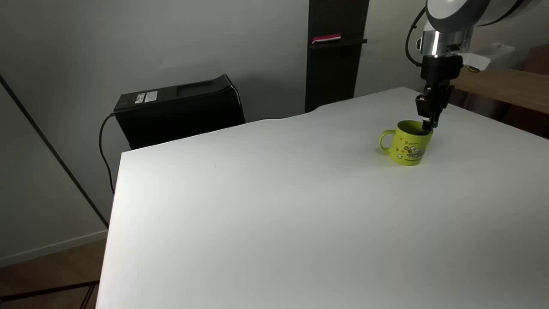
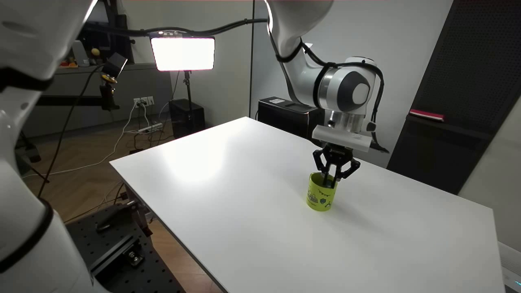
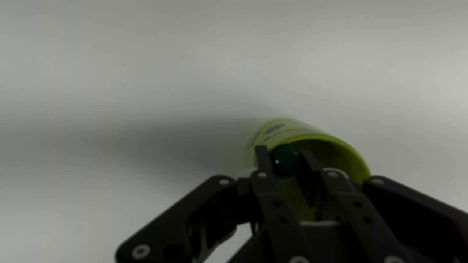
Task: Remove the marker out of the cup and put it on the table
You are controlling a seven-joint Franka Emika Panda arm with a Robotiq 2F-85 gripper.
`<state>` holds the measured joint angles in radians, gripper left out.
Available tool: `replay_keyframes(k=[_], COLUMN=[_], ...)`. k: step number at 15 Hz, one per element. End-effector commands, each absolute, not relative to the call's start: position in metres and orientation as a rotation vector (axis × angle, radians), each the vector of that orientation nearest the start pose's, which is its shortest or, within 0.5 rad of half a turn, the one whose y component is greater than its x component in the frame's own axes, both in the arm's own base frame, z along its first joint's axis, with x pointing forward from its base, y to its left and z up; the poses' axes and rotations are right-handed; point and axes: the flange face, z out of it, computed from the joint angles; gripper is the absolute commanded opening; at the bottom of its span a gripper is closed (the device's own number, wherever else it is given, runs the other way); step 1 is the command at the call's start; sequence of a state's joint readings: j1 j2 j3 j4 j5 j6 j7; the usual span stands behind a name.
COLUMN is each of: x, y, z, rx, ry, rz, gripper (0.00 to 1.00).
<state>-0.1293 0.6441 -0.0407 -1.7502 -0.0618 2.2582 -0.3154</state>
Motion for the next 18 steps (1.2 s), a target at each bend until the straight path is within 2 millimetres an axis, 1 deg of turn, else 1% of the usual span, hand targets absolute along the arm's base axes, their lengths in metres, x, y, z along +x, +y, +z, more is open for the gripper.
replay_keyframes(k=[1, 2, 3, 7, 10, 12, 15, 16, 18], x=[0.651, 0.653, 0.655, 0.665, 0.665, 0.66, 0.649, 0.644, 0.635], y=[-0.11, -0.109, -0.108, -0.105, -0.105, -0.103, -0.089, -0.081, -0.067], z=[0.198, 0.204, 0.215, 0.263, 0.295, 0.316, 0.338, 0.342, 0.343], rx=[-3.18, -3.176, -3.167, -3.155, -3.147, -3.132, -3.118, -3.12, -3.121], ry=[-0.212, -0.199, -0.192, -0.185, -0.186, -0.204, -0.263, -0.296, -0.363], rz=[0.3, 0.303, 0.303, 0.251, 0.235, 0.22, 0.19, 0.168, 0.128], gripper=[0.06, 0.06, 0.06, 0.06, 0.06, 0.06, 0.06, 0.06, 0.06])
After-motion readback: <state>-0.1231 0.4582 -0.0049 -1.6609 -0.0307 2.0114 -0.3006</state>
